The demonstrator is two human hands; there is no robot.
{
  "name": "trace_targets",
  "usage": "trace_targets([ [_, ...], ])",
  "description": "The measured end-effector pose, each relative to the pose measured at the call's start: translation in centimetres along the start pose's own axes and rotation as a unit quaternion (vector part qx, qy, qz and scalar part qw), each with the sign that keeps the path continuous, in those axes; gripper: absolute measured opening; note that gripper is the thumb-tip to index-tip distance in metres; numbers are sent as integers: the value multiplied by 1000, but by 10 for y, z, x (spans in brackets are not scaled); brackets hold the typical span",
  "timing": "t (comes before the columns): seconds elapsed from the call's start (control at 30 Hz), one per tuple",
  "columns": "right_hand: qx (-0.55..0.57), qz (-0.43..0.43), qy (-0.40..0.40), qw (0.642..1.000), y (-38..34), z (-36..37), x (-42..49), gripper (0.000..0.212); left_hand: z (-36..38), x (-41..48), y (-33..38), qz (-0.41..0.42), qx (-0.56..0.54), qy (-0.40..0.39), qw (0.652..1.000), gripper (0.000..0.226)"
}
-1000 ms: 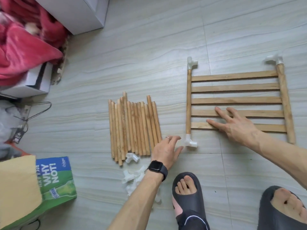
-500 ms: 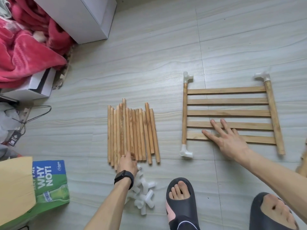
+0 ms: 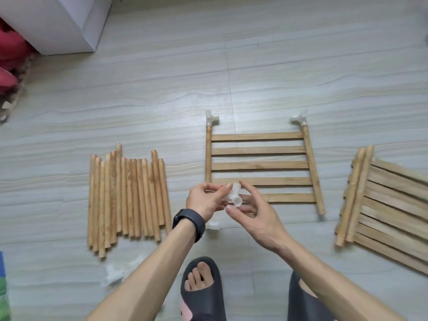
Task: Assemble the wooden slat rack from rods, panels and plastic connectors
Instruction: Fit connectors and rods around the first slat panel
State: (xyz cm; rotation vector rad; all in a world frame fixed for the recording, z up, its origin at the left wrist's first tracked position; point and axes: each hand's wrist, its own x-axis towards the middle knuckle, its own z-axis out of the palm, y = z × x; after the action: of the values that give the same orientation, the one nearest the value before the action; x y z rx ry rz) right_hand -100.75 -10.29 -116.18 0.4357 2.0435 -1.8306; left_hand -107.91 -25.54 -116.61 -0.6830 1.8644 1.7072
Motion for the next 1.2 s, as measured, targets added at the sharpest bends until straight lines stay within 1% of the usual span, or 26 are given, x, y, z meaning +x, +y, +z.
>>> trace_targets([
  [0.03, 31, 12, 30, 999, 0, -5, -1, 74, 14, 2, -2, 3, 1, -7, 1000, 44],
  [0.1, 90, 34, 74, 993, 5, -19, -1, 56, 36, 6, -8, 5, -7, -20, 1000, 40],
  [0.17, 148, 51, 73, 985, 12, -35, 0, 39, 56, 8, -14, -6, -31, -43, 999, 38],
  [0.23, 221, 78, 75, 969, 19, -48, 0, 35, 69, 8, -19, -26, -38, -55, 997, 38],
  [0.27, 252, 90, 83, 960, 23, -54, 0, 33, 73, 9, -21, -28, -25, -55, 998, 39],
  [0.33, 311, 124, 92, 938, 32, -66, 0, 30, 76, 11, -25, -1, 54, -43, 998, 37],
  [0.37, 337, 140, 100, 926, 36, -71, -1, 32, 76, 13, -28, 31, 113, -33, 993, 34],
  [0.4, 352, 155, 114, 916, 40, -77, -2, 34, 75, 15, -31, 75, 182, -21, 980, 28],
  [0.43, 358, 167, 130, 909, 44, -82, -3, 35, 73, 16, -33, 123, 260, -11, 958, 22],
  [0.47, 365, 176, 144, 903, 48, -86, -4, 35, 71, 18, -36, 169, 341, -13, 925, 21],
  [0.53, 390, 188, 168, 886, 56, -94, -7, 30, 65, 24, -45, 227, 506, -45, 831, 38],
  [0.57, 403, 193, 180, 876, 59, -97, -8, 27, 62, 28, -50, 234, 574, -64, 782, 48],
  [0.6, 414, 196, 190, 868, 61, -101, -9, 25, 57, 33, -55, 235, 623, -80, 742, 54],
  [0.63, 420, 198, 197, 863, 64, -104, -10, 25, 53, 36, -59, 234, 651, -91, 716, 59],
  [0.73, 412, 198, 211, 864, 68, -111, -12, 22, 43, 46, -69, 252, 679, -93, 684, 62],
  [0.8, 395, 203, 229, 866, 71, -112, -12, 23, 41, 52, -70, 244, 684, -96, 680, 65],
  [0.87, 373, 205, 246, 871, 74, -112, -14, 26, 41, 58, -69, 224, 680, -98, 691, 67],
  [0.93, 334, 202, 247, 887, 77, -115, -15, 27, 38, 62, -68, 227, 684, -92, 687, 64],
  [1.0, 293, 209, 230, 904, 81, -119, -16, 28, 33, 66, -66, 237, 684, -80, 686, 59],
  [1.07, 255, 233, 204, 916, 83, -123, -16, 30, 27, 69, -64, 241, 676, -69, 693, 59],
  [1.2, 192, 285, 180, 922, 90, -125, -11, 42, 26, 70, -69, 251, 670, -61, 696, 63],
])
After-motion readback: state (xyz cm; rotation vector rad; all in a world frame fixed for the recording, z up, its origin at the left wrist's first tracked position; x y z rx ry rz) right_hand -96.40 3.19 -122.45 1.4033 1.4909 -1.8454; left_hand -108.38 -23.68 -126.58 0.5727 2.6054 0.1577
